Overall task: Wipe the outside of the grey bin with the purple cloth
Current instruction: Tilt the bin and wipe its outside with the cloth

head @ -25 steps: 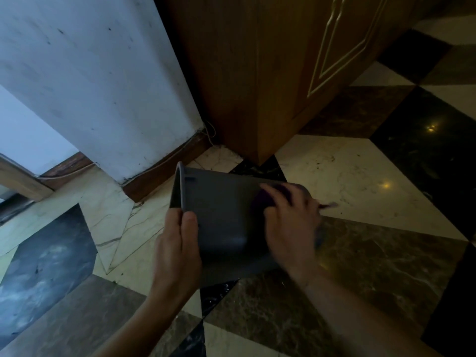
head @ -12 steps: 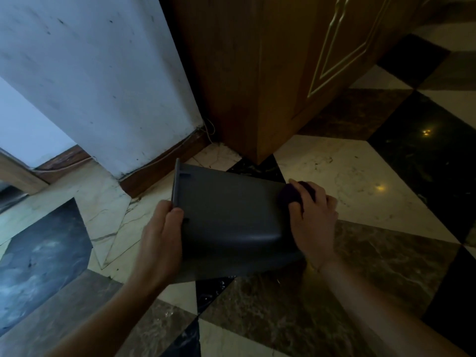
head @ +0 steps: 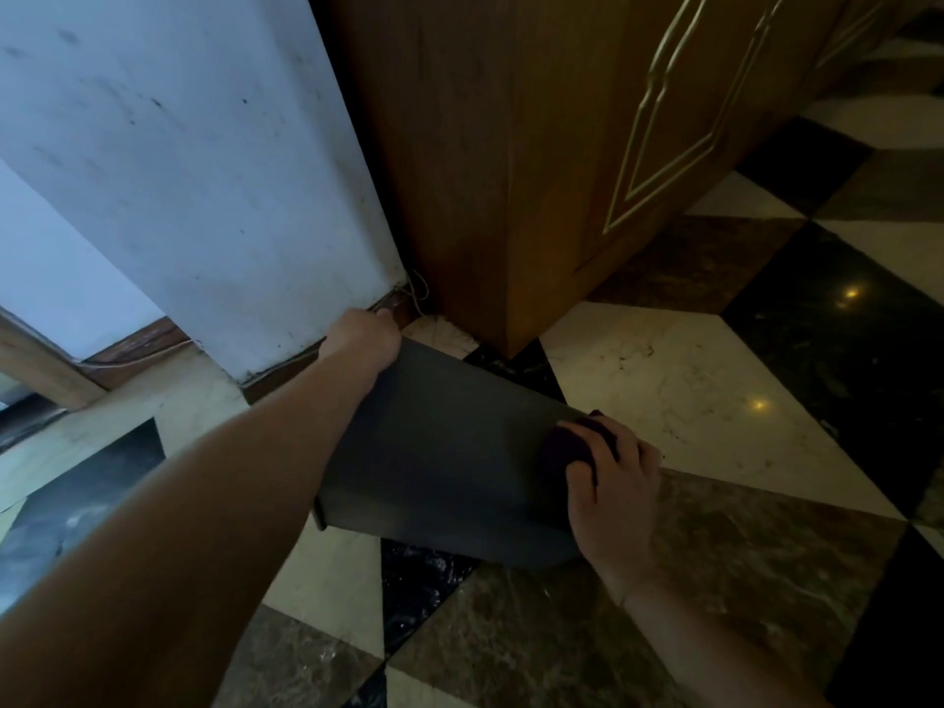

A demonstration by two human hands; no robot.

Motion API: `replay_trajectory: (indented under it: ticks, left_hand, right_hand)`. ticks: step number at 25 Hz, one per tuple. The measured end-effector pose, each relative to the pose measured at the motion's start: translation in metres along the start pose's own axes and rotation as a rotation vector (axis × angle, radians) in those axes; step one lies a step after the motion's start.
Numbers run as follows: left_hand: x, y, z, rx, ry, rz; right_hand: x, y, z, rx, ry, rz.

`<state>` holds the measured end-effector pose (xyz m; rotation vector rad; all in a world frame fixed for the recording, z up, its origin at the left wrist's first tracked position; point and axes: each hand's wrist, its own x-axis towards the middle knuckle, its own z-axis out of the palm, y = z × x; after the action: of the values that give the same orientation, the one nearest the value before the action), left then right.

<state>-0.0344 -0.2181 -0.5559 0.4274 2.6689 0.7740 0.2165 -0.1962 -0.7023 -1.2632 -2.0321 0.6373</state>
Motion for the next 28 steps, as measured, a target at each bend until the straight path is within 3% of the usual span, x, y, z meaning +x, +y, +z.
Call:
replay_trajectory:
  ticks: [4, 7, 9, 12, 17, 20, 23, 28]
  left_hand:
    - [-0.04, -0.036, -0.016, -0.026, 0.116, 0.335]
    - [-0.09, -0.092, -0.029, -0.196, -0.041, 0.404]
    - [-0.109, -0.117, -0.037, -0.256, -0.21, 0.301]
    - [-0.11, -0.126, -0.037, -0.182, -0.304, 0.215]
    - [-0.117, -0.12, -0.017, -0.012, -0.262, 0.388]
    - [-0.12, -0.115, -0.014, 0.041, -0.22, 0.398]
    - [-0.121, -0.117, -0.013, 0.05, -0.166, 0.401]
    - [-0.126, -0.121, -0.007, -0.107, -0.157, 0.404]
  right_hand:
    - [0.019, 0.002, -0.008, 0.465, 0.008, 0.403]
    - [0.012, 0.001, -0.002, 0.685, -0.074, 0.596]
    - [-0.007, 0.006, 0.012, 0.648, -0.118, 0.629]
    - [-0.044, 0.025, 0.032, 0.559, -0.18, 0.647]
    - [-0.069, 0.037, 0.043, 0.393, -0.199, 0.609]
    - [-0.064, 0.029, 0.039, 0.351, -0.213, 0.614]
    - [-0.068, -0.001, 0.028, 0.239, -0.255, 0.533]
    - [-0.084, -0.118, 0.026, 0.362, -0.184, -0.165]
